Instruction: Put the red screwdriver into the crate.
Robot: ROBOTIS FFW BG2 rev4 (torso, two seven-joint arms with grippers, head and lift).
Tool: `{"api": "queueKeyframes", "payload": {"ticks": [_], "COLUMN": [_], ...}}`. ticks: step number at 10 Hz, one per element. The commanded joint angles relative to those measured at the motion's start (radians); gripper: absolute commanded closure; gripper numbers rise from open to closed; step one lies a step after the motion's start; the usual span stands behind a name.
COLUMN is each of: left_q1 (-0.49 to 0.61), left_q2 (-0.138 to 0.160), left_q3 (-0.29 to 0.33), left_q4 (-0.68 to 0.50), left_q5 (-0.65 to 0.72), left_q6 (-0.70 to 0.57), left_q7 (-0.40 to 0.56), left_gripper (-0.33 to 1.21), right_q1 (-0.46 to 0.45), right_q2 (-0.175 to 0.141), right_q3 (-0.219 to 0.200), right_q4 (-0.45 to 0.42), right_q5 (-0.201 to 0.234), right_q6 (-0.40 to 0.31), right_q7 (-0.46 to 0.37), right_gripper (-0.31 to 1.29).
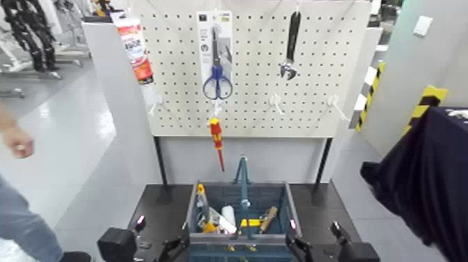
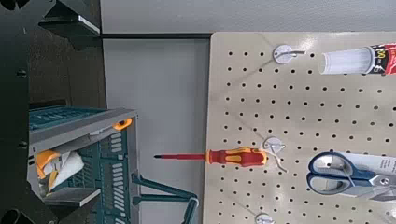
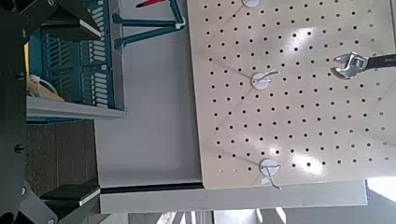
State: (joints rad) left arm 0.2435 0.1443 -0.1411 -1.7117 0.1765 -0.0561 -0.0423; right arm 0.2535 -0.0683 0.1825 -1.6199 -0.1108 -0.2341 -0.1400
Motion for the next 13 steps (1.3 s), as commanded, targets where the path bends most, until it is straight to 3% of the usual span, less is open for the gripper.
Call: {"api": "queueKeyframes", "payload": {"ticks": [1,4,7,9,13], "left_q1": [-0.003,-0.012,-0.107,-0.199,-0.296], "left_q2": [0.0,-0.002,0.0,0.023,0.041], "left_q3": [0.0,0.0,0.009,-0.008,-0.014], "left_q4": [0.0,0.007,0.07,0.139,0.216], "left_q5": [-0.003,-0.005,-0.008,0.02,0.063], "left_q6": [0.009,0.022,0.009,0.001,0.009], "left_q7": [0.001,0.001,-0.044,-0.088,-0.131], "left_gripper": [0.1,0.1,0.1,0.1,0.1], "right_q1": [0.001,0.003,0.001,0.0,-0.002], "right_q2": [-0.001,-0.001,0.001,-0.001,0.001], "right_q3": [0.002,0.005,0.012,0.017,0.018], "right_q4": [0.0,0.0,0.0,0.0,0.0], "right_q5": [0.0,0.0,-0.001,-0.007,-0.01], "right_q6": [0.006,0.01,0.022,0.029,0.029], "right_q7": [-0.007,-0.016,-0.021,-0.021,-0.021], "right_gripper": [0.14,0.14,0.14,0.14,0.14]}}
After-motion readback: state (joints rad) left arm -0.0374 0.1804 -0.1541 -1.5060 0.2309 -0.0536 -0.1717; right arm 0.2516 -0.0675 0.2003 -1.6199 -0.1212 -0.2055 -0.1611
